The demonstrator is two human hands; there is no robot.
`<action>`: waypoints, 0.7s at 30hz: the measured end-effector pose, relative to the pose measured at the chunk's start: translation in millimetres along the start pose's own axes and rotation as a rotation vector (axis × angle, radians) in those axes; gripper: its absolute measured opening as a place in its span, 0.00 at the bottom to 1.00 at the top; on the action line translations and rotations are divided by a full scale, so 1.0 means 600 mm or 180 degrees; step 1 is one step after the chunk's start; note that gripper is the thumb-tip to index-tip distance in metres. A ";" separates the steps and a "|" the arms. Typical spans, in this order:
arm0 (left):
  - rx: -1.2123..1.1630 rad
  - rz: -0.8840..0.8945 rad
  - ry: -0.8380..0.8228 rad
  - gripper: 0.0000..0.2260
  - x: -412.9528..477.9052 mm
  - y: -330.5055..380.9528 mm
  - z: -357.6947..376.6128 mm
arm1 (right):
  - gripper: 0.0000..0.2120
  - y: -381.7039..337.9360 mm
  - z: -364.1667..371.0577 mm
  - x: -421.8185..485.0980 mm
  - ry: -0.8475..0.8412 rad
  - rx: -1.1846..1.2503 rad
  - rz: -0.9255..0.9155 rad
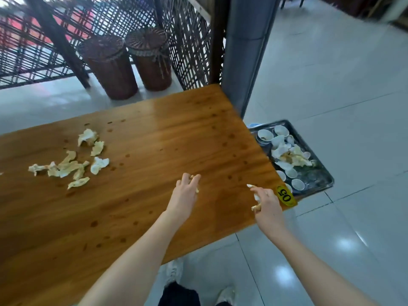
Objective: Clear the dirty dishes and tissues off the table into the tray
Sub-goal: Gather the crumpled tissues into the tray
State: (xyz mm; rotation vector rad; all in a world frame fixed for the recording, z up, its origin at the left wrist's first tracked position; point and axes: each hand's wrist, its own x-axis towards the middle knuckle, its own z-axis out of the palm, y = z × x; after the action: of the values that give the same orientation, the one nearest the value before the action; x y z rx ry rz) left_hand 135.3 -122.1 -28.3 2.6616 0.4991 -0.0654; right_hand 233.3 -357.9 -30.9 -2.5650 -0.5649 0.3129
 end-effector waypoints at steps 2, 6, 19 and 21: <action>0.0025 0.0078 -0.0033 0.28 0.011 0.043 0.017 | 0.28 0.035 -0.020 0.000 0.0007 0.0008 0.0042; 0.0109 0.0198 -0.0182 0.28 0.036 0.114 0.047 | 0.29 0.094 -0.054 0.008 -0.0004 -0.0076 0.0116; 0.0301 0.0543 -0.0365 0.32 0.189 0.268 0.126 | 0.29 0.226 -0.147 0.108 -0.0099 -0.0297 0.0133; 0.0405 0.0644 -0.0367 0.33 0.224 0.291 0.135 | 0.31 0.246 -0.164 0.134 -0.0133 -0.0334 0.0159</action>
State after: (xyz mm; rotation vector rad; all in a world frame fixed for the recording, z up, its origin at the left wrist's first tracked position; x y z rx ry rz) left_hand 325.5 -258.2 -48.0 2.7975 0.1929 -0.1946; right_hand 384.8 -479.9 -31.4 -2.6825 -0.5466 0.3639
